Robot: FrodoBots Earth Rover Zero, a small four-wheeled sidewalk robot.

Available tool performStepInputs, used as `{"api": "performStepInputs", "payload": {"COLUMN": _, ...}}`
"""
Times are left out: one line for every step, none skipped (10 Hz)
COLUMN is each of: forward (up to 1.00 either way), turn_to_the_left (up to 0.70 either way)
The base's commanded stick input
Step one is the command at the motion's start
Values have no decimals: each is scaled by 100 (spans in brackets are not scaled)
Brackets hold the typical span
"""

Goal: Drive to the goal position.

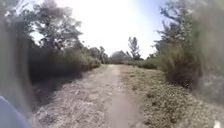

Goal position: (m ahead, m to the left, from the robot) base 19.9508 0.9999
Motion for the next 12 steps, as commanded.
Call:
{"api": "performStepInputs", "payload": {"forward": 70, "turn_to_the_left": 0}}
{"api": "performStepInputs", "payload": {"forward": 70, "turn_to_the_left": 0}}
{"api": "performStepInputs", "payload": {"forward": 70, "turn_to_the_left": 0}}
{"api": "performStepInputs", "payload": {"forward": 70, "turn_to_the_left": 0}}
{"api": "performStepInputs", "payload": {"forward": 70, "turn_to_the_left": 0}}
{"api": "performStepInputs", "payload": {"forward": 70, "turn_to_the_left": 0}}
{"api": "performStepInputs", "payload": {"forward": 70, "turn_to_the_left": 0}}
{"api": "performStepInputs", "payload": {"forward": 70, "turn_to_the_left": 0}}
{"api": "performStepInputs", "payload": {"forward": 70, "turn_to_the_left": 6}}
{"api": "performStepInputs", "payload": {"forward": 70, "turn_to_the_left": 35}}
{"api": "performStepInputs", "payload": {"forward": 70, "turn_to_the_left": 35}}
{"api": "performStepInputs", "payload": {"forward": 70, "turn_to_the_left": 35}}
